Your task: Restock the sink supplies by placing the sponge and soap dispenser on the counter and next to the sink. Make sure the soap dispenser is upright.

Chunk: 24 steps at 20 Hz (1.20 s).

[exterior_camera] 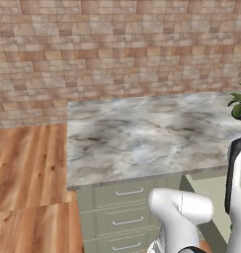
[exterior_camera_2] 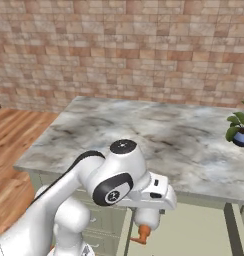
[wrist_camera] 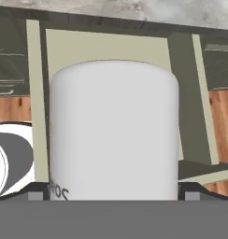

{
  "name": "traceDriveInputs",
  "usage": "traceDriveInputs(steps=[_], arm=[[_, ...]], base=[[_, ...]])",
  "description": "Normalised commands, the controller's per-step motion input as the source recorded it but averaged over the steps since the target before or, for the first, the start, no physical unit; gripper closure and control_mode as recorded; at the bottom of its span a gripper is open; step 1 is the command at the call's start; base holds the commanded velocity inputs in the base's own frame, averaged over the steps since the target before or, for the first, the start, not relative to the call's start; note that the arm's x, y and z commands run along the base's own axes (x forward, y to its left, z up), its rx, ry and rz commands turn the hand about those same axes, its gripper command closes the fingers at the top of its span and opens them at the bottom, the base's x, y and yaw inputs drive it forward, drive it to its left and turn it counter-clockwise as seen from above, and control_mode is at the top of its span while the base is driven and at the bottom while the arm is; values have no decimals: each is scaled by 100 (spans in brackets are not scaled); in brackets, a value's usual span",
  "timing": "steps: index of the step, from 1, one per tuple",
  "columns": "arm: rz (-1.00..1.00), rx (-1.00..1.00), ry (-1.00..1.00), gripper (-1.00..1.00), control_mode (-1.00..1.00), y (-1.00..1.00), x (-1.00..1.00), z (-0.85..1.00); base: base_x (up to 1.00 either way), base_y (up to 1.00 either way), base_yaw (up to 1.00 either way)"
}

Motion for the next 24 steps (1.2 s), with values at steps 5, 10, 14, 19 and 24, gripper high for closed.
traceDriveInputs(steps=[5,10,14,19,24], arm=[[0,-2,0,100,-100,44,25,30],[10,0,0,100,-100,37,65,2],[16,0,0,100,-100,31,62,0],[2,0,2,100,-100,8,12,0],[1,-7,-3,100,-100,17,-11,0]], base=[[0,0,0],[0,0,0],[0,0,0],[0,0,0],[0,0,0]])
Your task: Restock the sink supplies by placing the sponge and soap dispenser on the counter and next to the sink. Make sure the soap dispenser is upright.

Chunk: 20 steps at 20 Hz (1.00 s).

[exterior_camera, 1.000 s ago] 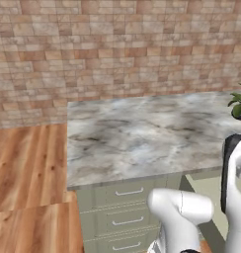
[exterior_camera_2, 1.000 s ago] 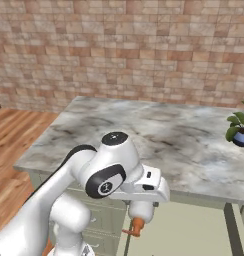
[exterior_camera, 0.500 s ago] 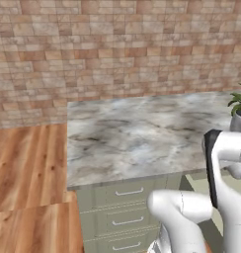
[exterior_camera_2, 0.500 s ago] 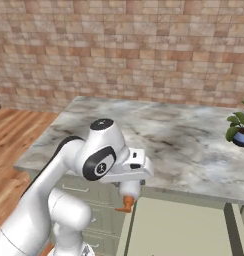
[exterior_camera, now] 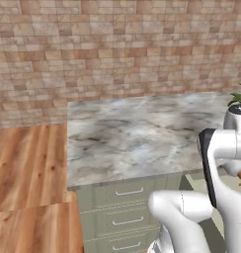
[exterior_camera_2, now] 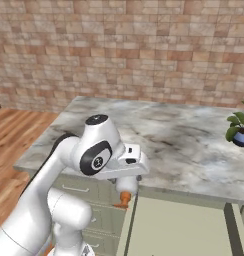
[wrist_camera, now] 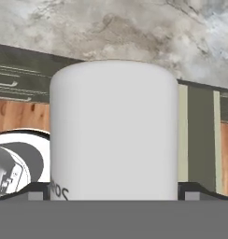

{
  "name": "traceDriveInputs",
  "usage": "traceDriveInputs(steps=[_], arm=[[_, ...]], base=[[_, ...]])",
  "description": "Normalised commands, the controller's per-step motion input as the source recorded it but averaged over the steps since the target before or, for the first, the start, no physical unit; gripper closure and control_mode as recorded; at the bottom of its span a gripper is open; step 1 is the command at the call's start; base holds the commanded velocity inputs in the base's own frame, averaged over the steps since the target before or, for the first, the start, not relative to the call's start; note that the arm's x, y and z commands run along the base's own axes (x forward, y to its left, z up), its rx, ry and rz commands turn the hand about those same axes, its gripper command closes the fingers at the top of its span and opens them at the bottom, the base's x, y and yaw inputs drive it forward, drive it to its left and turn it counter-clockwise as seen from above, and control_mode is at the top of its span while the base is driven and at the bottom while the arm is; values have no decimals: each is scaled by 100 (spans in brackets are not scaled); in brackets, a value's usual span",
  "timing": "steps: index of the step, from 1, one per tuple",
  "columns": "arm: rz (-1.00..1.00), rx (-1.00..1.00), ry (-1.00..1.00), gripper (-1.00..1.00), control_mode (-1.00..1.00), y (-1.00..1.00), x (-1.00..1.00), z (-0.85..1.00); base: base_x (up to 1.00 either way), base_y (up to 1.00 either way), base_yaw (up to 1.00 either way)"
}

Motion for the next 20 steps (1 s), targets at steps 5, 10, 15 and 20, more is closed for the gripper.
traceDriveInputs(steps=[5,10,15,20], arm=[[0,0,0,100,100,0,0,0],[0,0,0,100,100,0,0,0],[0,0,0,100,100,0,0,0],[0,0,0,100,100,0,0,0]], base=[[-39,67,-17],[-22,94,-47],[-12,71,-66],[-11,43,-78]])
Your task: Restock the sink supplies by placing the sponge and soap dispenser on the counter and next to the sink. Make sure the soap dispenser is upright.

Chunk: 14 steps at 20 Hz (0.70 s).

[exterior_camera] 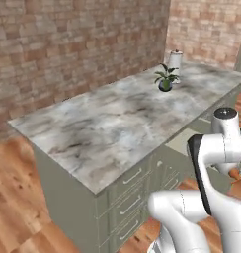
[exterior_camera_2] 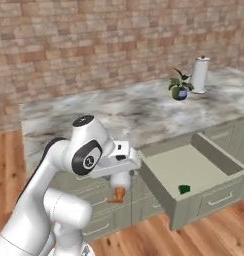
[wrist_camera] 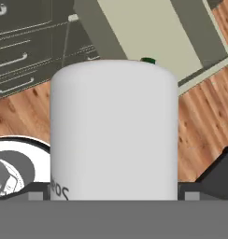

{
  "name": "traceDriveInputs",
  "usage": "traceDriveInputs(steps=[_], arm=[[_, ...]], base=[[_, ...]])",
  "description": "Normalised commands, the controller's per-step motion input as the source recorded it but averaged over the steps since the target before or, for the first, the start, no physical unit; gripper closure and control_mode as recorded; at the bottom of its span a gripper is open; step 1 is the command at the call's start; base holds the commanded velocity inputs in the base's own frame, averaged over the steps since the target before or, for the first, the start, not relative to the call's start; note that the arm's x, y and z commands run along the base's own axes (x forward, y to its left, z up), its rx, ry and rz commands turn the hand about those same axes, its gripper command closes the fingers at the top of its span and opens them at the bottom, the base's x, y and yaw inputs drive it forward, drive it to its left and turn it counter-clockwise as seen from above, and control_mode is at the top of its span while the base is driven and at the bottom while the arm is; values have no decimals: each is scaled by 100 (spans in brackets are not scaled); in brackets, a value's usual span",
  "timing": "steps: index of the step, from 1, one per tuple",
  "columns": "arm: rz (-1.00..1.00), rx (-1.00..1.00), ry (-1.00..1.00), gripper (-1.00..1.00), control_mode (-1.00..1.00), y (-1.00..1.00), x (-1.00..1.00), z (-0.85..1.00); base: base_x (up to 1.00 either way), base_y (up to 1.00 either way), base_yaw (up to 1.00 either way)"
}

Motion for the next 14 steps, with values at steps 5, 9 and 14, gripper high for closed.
traceDriveInputs(steps=[5,9,14], arm=[[0,0,0,100,100,0,0,0],[0,0,0,100,100,0,0,0],[0,0,0,100,100,0,0,0]], base=[[-1,28,-80],[0,-2,-74],[0,-6,-71]])
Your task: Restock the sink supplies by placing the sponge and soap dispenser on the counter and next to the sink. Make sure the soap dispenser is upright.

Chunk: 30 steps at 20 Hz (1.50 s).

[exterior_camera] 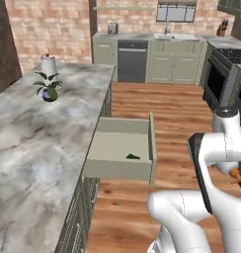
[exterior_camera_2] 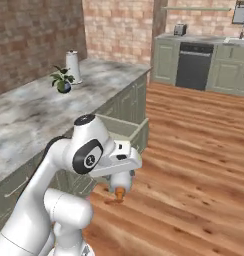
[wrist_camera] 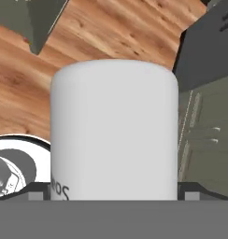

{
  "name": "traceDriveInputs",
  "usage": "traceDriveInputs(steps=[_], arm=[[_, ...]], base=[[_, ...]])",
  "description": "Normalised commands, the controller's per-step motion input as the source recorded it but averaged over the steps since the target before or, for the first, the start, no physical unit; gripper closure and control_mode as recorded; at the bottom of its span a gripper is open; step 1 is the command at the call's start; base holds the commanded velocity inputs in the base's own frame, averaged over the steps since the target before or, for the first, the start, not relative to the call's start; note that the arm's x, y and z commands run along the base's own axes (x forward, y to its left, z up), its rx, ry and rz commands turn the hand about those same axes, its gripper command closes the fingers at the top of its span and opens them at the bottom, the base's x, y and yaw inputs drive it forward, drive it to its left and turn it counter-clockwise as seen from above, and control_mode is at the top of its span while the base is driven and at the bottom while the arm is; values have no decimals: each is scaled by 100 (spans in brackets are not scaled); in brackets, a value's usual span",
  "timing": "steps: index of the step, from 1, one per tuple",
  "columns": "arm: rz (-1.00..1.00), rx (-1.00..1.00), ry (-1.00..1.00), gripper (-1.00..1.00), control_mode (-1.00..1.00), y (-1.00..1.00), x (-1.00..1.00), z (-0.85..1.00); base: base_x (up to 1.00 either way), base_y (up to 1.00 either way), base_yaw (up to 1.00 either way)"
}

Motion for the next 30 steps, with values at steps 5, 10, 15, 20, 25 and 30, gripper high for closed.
traceDriveInputs(steps=[5,10,15,20,25,30], arm=[[0,0,0,100,100,0,0,0],[0,0,0,100,100,0,0,0],[0,0,0,100,100,0,0,0],[0,0,0,100,100,0,0,0],[0,0,0,100,100,0,0,0],[0,0,0,100,100,0,0,0]], base=[[15,-17,-64],[62,-24,-40],[75,-41,-5],[70,-59,9],[39,-51,6],[83,-16,4]])
